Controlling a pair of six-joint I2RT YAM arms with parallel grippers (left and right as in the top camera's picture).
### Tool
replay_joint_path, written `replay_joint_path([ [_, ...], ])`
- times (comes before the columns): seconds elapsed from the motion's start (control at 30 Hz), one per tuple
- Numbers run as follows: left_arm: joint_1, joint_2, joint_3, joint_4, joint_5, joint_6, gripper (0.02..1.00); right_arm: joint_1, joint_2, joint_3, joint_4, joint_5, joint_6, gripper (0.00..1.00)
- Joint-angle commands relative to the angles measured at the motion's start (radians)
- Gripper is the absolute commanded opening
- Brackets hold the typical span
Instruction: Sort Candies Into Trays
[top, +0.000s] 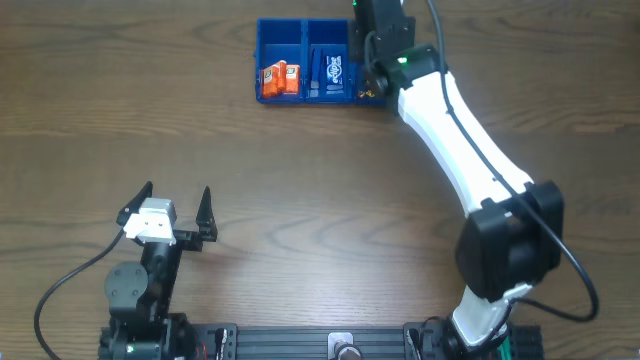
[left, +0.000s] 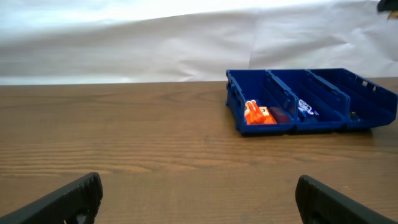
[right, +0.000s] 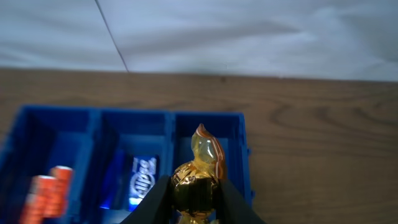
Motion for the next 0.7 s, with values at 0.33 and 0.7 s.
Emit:
replay_joint_path([
  [0.33,0.003,-0.006,-0.018,-0.035,0.014,0.007,0.998,-0.019,0.111,-0.009,0.000,0.035,-0.016,0.115],
  [0.7,0.003,-0.006,-0.018,-0.035,0.014,0.007,0.998,-0.023,0.111,-0.009,-0.011,0.035,0.001,1.000],
])
